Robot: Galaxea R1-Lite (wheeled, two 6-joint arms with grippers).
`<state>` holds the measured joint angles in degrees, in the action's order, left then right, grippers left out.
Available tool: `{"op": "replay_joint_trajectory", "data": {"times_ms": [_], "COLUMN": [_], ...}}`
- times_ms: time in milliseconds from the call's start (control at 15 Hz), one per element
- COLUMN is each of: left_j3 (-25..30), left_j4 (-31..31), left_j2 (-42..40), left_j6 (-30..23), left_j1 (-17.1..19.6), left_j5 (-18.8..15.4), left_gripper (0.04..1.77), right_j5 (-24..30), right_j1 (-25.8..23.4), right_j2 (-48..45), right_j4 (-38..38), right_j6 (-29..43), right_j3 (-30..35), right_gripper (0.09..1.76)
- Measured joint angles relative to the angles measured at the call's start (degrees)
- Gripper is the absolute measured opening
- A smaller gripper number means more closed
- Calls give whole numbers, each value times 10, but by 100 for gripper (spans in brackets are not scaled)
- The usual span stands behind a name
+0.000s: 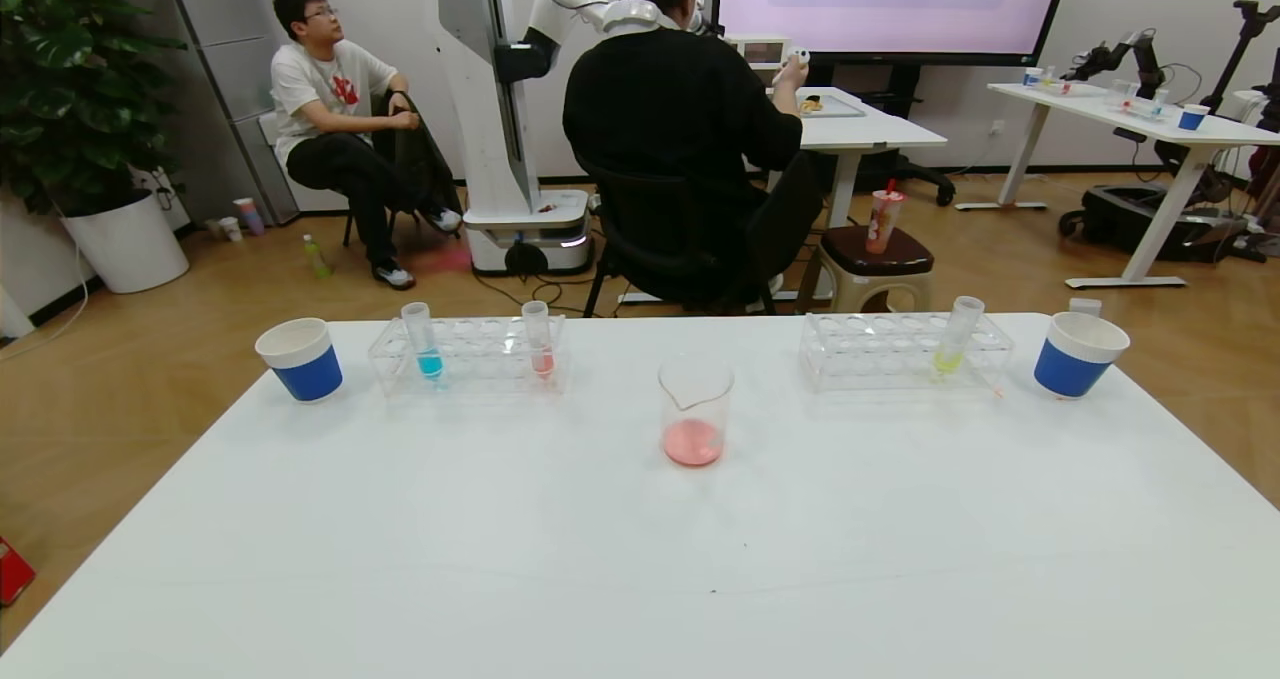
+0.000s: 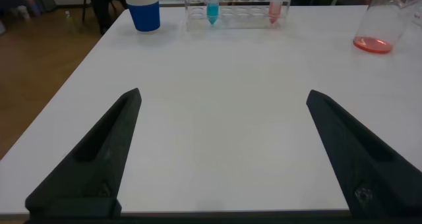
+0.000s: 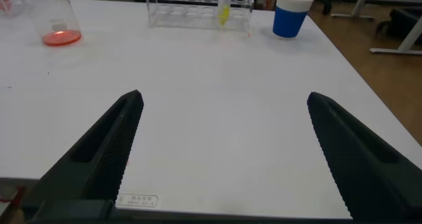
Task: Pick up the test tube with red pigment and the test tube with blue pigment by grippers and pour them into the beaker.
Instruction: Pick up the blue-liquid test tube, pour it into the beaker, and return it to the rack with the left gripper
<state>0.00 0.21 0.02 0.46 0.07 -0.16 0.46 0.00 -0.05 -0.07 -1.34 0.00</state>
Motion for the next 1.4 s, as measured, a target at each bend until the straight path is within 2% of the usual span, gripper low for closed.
{"op": "replay_joint_trajectory", "data": {"times_ms": [267,467,733,1000,1400], "left_j3": [-6,-79,-205,-252,-267], "left_j4": [4,5,-30,-168,-441], "left_j2": [0,37,195,397,713], "left_j6": [-3,6,11,12,6], "left_j1": [0,-1,-9,-13,-8], "left_j5": [0,-1,-2,-8,-19], "left_gripper": [175,175,175,175,175], "right_j5": [0,0,0,0,0], "right_j1": [0,0,0,0,0], "right_j2": [0,0,0,0,0], "right_j4": [0,0,0,0,0], "right_j6": [0,0,0,0,0], "right_j3": [0,0,0,0,0], "right_gripper": [174,174,174,174,174]}}
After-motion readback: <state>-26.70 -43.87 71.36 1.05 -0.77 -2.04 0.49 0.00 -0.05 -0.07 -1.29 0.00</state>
